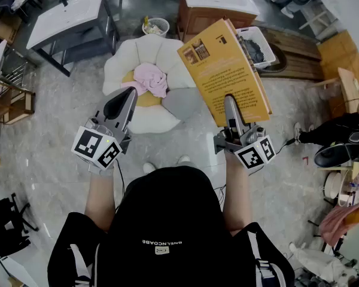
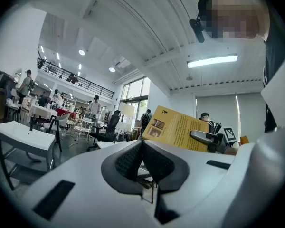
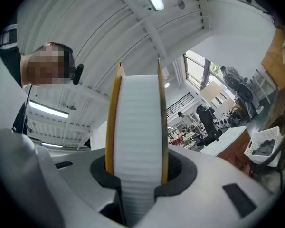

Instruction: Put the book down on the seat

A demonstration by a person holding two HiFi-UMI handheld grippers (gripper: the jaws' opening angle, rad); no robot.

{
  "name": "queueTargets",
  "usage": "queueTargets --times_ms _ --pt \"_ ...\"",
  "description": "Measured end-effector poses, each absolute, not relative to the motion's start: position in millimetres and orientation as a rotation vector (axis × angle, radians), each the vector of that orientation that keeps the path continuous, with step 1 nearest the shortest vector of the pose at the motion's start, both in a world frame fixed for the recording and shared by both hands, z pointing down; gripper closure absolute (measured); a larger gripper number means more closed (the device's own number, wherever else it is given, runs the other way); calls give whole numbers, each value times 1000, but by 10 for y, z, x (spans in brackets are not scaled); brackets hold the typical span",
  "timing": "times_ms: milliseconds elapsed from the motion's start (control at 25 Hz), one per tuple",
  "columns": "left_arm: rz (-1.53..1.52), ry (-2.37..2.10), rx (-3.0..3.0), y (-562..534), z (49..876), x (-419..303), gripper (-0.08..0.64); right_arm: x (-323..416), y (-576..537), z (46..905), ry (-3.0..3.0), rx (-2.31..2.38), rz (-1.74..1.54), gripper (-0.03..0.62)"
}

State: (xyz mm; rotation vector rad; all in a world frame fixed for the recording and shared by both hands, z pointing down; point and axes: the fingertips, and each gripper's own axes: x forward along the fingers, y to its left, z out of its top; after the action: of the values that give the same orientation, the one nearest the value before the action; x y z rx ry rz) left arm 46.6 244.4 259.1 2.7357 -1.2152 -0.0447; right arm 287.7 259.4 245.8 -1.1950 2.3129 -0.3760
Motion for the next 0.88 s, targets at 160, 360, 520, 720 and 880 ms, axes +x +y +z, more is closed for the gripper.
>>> queueTargets --times_ms 160,360,520,720,880 --pt "-40 -1223 2725 2408 2653 570 546 2940 2542 2513 2319 -1183 -387 431" --pt "-31 -1214 2732 2423 2637 600 546 2914 2563 2473 2323 -1174 -379 431" --pt "-12 -1214 2724 2398 2639 736 546 3042 2538 2488 2320 -1172 -395 431" --pt "39 -1246 2704 2216 2766 1622 546 3974 2321 2673 2298 -1158 -440 431" --pt "83 -1262 2680 2229 2876 1938 545 4310 2298 2758 2288 -1154 -464 431"
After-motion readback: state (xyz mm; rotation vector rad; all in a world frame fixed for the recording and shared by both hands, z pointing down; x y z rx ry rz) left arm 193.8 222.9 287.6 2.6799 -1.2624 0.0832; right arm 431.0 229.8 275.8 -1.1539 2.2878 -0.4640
